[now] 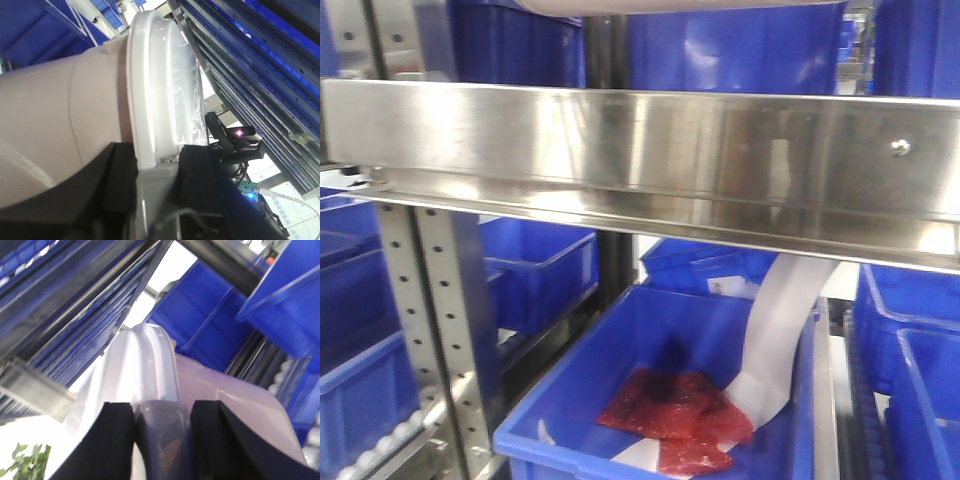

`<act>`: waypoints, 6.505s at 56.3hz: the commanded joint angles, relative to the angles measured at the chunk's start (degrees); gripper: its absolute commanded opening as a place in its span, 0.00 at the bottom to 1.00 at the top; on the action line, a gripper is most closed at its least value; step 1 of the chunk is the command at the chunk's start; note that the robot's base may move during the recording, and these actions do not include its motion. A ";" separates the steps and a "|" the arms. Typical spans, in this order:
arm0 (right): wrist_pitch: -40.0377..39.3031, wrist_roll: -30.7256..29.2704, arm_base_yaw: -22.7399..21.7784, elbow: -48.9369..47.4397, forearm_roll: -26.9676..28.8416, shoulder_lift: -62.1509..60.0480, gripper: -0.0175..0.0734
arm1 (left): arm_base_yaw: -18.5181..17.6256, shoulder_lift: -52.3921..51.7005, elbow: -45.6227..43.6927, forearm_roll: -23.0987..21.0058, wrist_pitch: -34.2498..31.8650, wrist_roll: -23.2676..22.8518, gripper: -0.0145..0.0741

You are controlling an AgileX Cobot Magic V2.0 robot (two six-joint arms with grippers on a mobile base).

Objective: Grab white bin and place on right shelf
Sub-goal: 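Lower the bin with both grippers onto the upper roller shelf, then push the bin farther onto the shelf and open both grippers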

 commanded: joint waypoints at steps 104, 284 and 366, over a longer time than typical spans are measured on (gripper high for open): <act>7.09 -0.19 1.65 -2.12 3.08 -2.29 0.26 | -2.28 -3.04 -2.05 -6.08 8.50 1.79 0.02; -4.52 10.83 -9.40 40.28 -68.39 -74.14 0.27 | -7.29 -60.41 47.79 74.41 -33.99 -21.77 0.03; -4.53 10.83 -9.40 41.20 -63.99 -80.26 0.27 | -7.16 -91.80 79.92 89.52 -56.70 -35.95 0.03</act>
